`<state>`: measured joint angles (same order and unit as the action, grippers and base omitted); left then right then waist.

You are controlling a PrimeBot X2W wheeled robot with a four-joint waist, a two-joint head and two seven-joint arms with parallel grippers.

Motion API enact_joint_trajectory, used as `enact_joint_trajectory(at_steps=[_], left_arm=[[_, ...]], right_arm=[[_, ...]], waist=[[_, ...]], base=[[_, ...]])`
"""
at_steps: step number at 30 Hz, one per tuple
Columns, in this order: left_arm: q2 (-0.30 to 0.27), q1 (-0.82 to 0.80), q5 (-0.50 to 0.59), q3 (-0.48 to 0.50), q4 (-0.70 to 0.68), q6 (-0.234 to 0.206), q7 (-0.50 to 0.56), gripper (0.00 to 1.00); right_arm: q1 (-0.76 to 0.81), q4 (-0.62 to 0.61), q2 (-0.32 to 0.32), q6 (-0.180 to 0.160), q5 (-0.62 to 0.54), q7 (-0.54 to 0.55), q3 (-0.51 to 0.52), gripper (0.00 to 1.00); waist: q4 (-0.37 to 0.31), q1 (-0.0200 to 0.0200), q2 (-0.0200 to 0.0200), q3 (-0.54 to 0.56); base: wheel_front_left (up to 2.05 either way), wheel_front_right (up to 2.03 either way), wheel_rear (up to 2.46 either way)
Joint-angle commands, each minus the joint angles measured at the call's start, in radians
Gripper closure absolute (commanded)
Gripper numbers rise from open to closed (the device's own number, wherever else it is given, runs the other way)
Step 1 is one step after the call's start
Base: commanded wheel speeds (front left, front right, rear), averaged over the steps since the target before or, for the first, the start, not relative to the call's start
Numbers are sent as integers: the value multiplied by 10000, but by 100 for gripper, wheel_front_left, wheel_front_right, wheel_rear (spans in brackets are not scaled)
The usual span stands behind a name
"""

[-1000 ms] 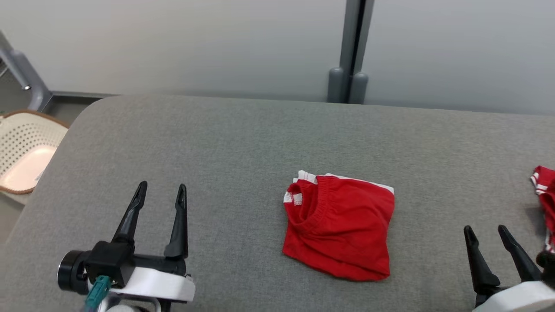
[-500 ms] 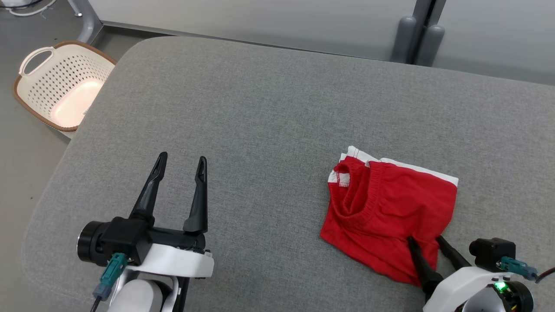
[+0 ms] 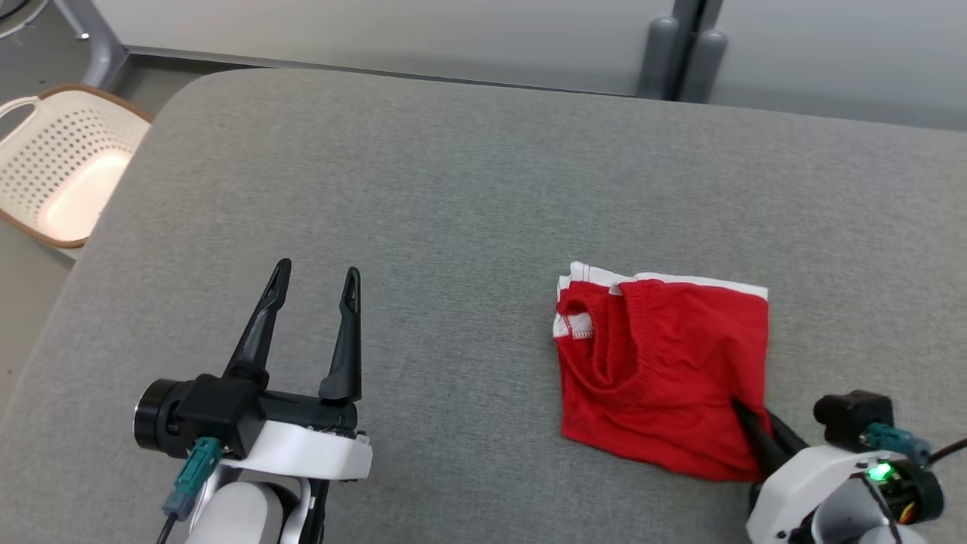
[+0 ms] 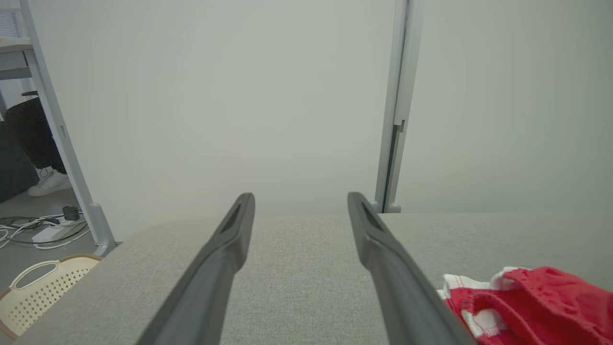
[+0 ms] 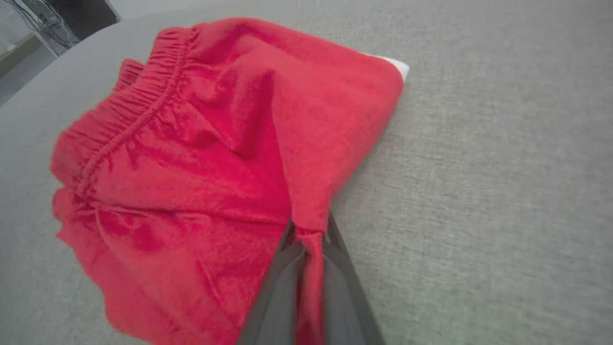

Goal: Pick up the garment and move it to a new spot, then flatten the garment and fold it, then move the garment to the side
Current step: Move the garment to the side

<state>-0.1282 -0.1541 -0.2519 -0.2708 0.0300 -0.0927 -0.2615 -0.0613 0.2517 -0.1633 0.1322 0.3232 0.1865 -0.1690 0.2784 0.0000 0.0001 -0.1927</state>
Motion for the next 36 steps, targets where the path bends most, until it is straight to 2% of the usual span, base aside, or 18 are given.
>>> enact_joint_trajectory(at_steps=[1,5,10,14,15,16,21,22,26,31,36], left_arm=[[36,-196,83,84,-13,91,-44,0],[68,-283,222,164,-90,195,-44,0],[-19,-420,364,247,-153,305,-45,0],[-101,-693,418,175,-113,463,-43,0],[-101,-693,418,175,-113,463,-43,0],[-157,-776,445,185,-155,472,-11,0],[-249,-1306,579,47,-323,584,145,0],[-299,-1505,599,-3,-424,623,220,0],[-383,-1846,720,-152,-631,697,382,0],[-373,-2316,805,-382,-658,856,445,0],[-359,-2747,903,-542,-626,973,390,0]], right_arm=[[64,-251,-280,-29,-72,83,127,100],[265,-754,-757,-29,-67,122,285,100],[368,-1107,-1298,-29,42,114,317,100],[-28,-1298,-1528,-25,264,-53,164,100],[-28,-1298,-1528,-25,264,-53,164,100],[-249,-1305,-1630,-24,321,-34,22,100],[-1662,-1233,-2611,-25,313,-342,-626,100],[-2316,-1157,-3180,-27,294,-515,-754,100],[-3283,-836,-4221,-26,574,-769,-361,100],[-3802,57,-5366,-27,1113,-960,582,100],[-4055,1403,-5573,-26,1358,-1330,839,100]], waist=[[-350,0,-1,-93],[-1171,0,-1,-277],[-2654,0,-1,-615],[-3697,0,-1,-1058],[-3697,0,-1,-1058],[-3975,0,-1,-1216],[-4776,0,-1,-1878],[-4967,0,-1,-2156],[-5099,0,-1,-2690],[-4851,0,-1,-3317],[-4510,0,-1,-3782]], base=[[0,0,0],[0,0,0],[0,0,0],[0,0,0],[0,0,0],[0,0,0],[0,0,0],[0,0,0],[0,0,0],[0,0,0],[0,0,0]])
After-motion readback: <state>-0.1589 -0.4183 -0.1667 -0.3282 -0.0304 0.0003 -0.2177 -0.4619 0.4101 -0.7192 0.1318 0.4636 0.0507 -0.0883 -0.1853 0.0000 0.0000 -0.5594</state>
